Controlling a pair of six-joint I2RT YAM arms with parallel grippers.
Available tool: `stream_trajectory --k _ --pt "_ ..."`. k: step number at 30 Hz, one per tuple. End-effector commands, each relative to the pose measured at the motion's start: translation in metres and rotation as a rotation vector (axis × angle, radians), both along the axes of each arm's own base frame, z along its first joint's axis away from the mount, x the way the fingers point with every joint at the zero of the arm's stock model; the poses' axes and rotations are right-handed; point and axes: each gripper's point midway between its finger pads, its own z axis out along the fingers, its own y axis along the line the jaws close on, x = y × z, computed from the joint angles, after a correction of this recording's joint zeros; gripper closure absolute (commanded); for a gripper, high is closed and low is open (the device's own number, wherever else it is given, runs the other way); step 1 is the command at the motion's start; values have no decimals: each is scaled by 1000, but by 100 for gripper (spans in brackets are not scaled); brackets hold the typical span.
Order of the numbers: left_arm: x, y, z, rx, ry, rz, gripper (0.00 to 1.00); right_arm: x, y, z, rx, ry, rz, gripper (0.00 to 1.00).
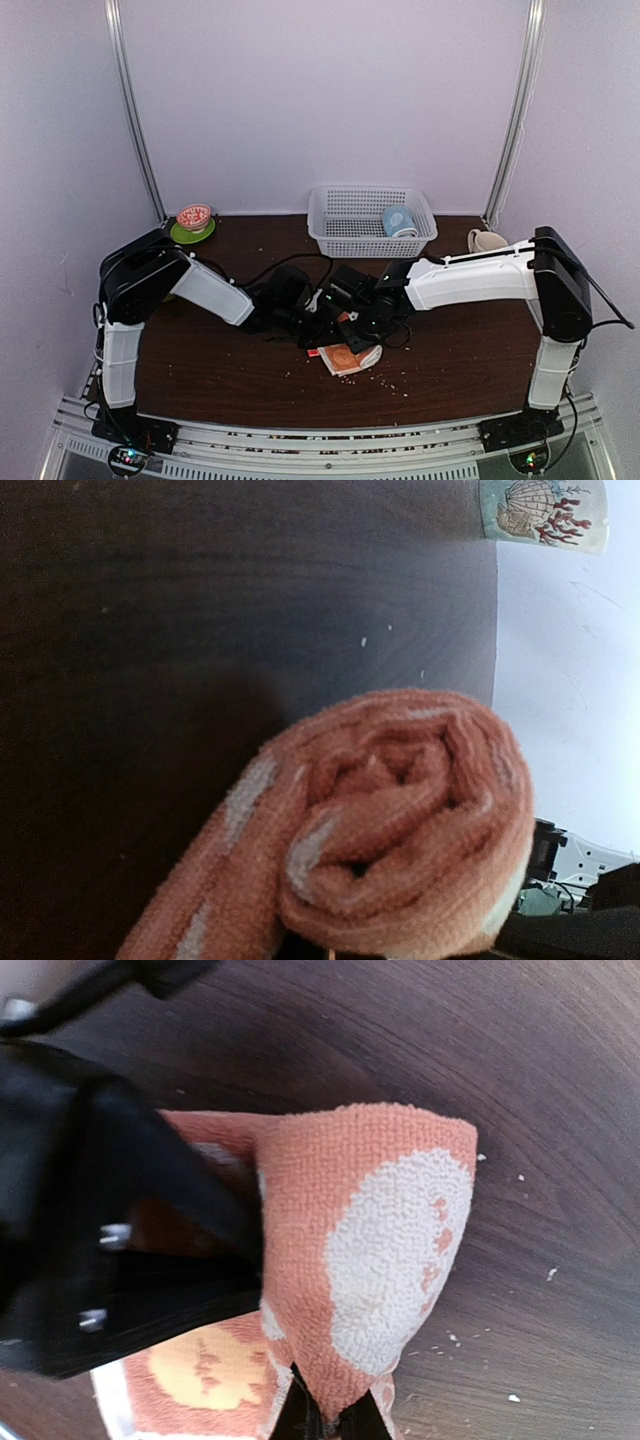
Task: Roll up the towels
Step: Roll the towel at the center of the board.
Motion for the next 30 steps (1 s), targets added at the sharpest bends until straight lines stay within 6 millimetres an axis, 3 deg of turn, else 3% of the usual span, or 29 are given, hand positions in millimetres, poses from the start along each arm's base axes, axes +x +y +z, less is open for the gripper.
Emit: stream_trajectory --k 1,4,8,16,20,30 --pt "-6 12 9 18 -15 -14 93 7 -28 -7 -196 -60 -37 100" --pt "-13 17 16 11 -18 -25 93 10 -36 -10 -271 -86 -52 100" --pt "-15 22 23 6 -38 -26 93 8 -30 -9 -260 -95 -46 100" --pt "-2 3 46 -69 -76 -22 93 4 -12 -9 -211 -85 -7 100" --pt "3 -3 35 -44 -65 -33 93 -1 4 -3 -149 -78 37 100" --pt "0 0 16 -18 -26 -31 94 -18 36 13 73 -19 144 72"
